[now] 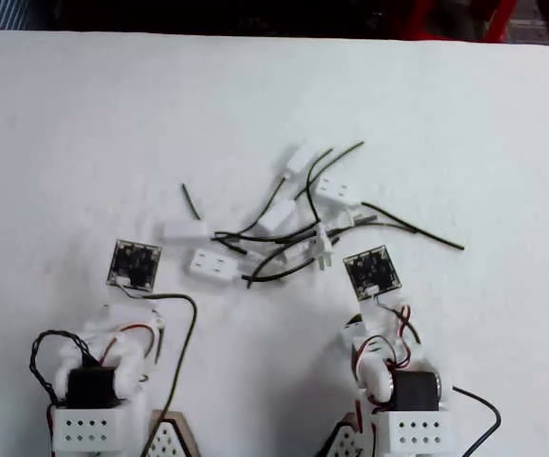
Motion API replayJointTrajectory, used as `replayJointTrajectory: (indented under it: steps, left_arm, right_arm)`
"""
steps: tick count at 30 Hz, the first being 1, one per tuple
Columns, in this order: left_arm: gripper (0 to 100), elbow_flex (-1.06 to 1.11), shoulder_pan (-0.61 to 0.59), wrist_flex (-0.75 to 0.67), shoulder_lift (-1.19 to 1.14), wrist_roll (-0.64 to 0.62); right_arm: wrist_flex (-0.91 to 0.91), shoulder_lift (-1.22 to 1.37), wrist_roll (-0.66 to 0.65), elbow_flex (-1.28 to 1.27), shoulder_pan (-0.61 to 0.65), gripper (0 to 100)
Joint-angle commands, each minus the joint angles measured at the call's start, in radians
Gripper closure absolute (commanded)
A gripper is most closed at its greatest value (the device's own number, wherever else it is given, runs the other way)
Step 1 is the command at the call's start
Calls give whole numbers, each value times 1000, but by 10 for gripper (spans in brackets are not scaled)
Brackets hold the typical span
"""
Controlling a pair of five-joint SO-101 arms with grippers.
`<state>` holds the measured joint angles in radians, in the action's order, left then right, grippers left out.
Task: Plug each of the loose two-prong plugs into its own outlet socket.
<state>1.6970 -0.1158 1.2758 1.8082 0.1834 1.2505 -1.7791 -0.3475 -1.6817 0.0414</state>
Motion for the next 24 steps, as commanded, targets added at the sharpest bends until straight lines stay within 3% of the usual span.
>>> replayJointTrajectory:
  steps: [1, 9, 14, 19, 24]
  left_arm:
    - [975, -38, -2, -48, 13, -3]
    - [974, -44, -223, -123, 13, -3]
    - [973, -44, -225, -112, 13, 2]
    - [976, -46, -225, -66, 13, 135]
    - [975, -43, -222, -71, 13, 186]
  right_arm:
    - [8, -2, -5, -9, -5, 978]
    - [-68, -4, -8, 124, -174, 978]
    - [-74, 5, -77, 172, -91, 916]
    - [-33, 8, -84, 305, -30, 906]
    - [-31, 116, -84, 428, 31, 907]
